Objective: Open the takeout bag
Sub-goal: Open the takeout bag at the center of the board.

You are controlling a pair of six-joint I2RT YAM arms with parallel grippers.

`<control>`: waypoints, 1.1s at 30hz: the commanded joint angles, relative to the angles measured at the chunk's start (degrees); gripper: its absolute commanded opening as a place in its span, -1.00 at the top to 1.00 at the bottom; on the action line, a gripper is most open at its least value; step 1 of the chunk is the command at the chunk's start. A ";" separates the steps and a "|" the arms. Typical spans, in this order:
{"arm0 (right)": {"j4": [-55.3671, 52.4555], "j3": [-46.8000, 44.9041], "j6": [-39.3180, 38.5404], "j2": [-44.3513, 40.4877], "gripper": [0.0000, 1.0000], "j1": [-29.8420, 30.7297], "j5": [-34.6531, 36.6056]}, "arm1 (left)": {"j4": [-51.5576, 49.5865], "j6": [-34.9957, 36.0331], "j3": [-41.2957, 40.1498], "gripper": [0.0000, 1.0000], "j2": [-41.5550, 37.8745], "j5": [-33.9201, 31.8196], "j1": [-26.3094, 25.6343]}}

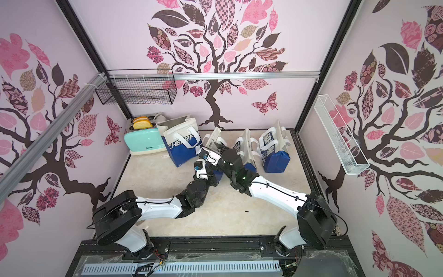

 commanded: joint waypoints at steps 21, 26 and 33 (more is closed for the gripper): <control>2.55 6.60 0.63 4.90 0.89 2.45 -2.93 | -8.24 0.96 -5.04 1.00 -7.53 3.10 -0.07; 0.83 7.94 -1.10 4.95 1.00 2.73 -1.89 | -13.90 0.30 -4.10 1.00 -9.13 3.15 -0.07; -1.77 11.27 -11.81 5.22 1.00 3.32 2.66 | -29.91 -1.77 -1.12 1.00 -11.75 1.54 -0.07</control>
